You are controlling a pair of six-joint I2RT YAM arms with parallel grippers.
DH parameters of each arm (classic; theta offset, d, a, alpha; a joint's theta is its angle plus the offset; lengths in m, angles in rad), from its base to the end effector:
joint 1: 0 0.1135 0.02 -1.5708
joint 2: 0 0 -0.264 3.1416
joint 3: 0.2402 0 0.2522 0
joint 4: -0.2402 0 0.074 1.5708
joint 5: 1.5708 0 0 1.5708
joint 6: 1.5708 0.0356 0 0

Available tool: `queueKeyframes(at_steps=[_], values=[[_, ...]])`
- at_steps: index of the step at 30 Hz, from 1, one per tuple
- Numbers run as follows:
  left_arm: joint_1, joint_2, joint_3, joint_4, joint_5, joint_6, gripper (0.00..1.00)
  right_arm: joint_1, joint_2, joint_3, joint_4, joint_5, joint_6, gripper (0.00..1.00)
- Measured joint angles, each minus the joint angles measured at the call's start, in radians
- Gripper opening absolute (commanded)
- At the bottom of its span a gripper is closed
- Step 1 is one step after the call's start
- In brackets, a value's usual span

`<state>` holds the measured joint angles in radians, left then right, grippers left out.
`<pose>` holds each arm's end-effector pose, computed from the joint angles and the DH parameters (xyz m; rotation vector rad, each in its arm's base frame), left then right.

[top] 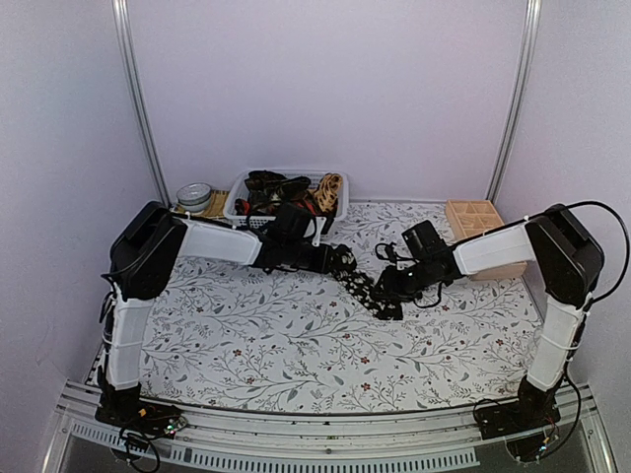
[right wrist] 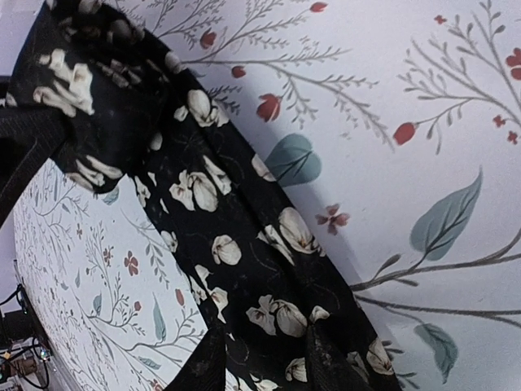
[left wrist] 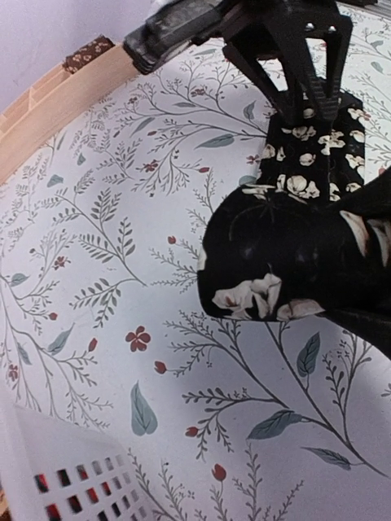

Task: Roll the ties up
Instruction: Roll the tie at the center of the board.

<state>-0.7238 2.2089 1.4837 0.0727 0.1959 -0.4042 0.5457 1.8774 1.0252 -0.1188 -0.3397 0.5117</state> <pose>0.3603 -0.3276 0.1418 0.4842 2.2902 -0.8121 0.3074 0.2005 0.1315 -0.1873 2.6727 0.8135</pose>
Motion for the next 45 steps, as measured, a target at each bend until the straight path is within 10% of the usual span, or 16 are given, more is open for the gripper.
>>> queueKeyframes(at_steps=[11, 33, 45], values=[[-0.103, 0.000, 0.053, -0.108, -0.200, 0.142, 0.00, 0.076, -0.076, -0.083, -0.001, 0.013, 0.035, 0.34], [-0.326, -0.004, -0.136, 0.170, -0.674, 0.674, 0.00, -0.067, -0.211, -0.133, -0.043, -0.209, 0.138, 0.54], [-0.380, -0.004, -0.157, 0.206, -0.736, 0.777, 0.29, -0.136, -0.278, -0.147, 0.019, -0.289, 0.230, 0.55]])
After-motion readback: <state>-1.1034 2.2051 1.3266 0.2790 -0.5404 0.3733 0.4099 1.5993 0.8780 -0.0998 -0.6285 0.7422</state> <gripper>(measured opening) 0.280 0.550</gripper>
